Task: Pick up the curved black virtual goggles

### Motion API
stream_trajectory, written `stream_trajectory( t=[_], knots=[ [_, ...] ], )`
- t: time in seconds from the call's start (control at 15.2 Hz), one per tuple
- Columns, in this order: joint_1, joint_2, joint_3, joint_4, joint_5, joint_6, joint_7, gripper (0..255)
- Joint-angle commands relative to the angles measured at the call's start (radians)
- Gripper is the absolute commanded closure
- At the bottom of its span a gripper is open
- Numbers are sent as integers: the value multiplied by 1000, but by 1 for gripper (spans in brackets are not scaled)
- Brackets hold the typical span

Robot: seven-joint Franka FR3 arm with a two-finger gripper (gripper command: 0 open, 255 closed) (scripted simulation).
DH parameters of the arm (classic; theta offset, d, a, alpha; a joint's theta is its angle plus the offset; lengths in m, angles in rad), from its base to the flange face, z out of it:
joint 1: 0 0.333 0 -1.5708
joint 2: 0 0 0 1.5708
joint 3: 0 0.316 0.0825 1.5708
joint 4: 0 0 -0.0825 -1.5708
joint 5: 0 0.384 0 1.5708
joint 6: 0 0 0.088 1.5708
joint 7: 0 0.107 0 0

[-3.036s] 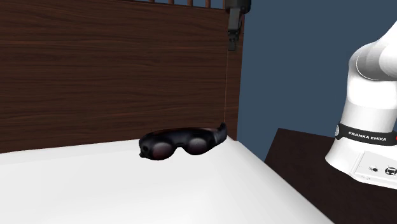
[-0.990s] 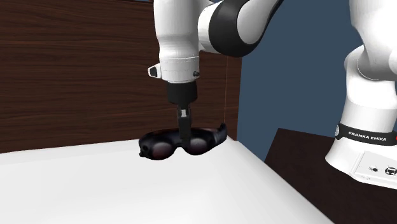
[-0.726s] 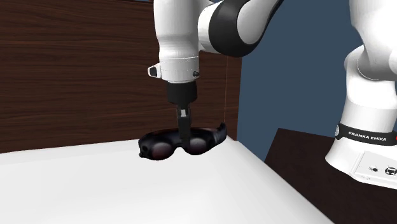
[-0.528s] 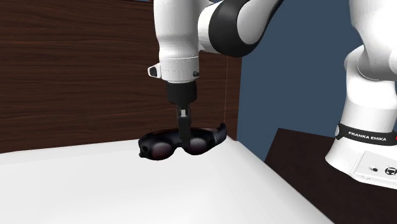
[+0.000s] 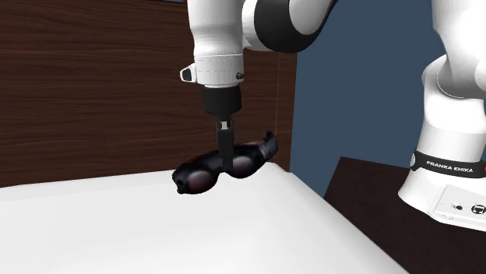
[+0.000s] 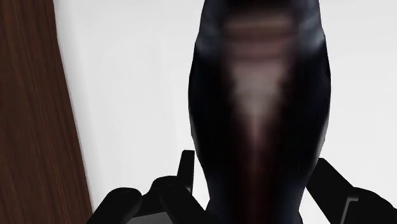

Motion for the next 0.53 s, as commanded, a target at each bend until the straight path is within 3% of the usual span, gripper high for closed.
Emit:
stream_trajectory(
  t=[0.0, 0.46],
  knots=[
    [-5, -23, 7, 3, 19, -20, -15, 255],
    [-16, -85, 21, 33, 75, -95, -62, 255]
  ],
)
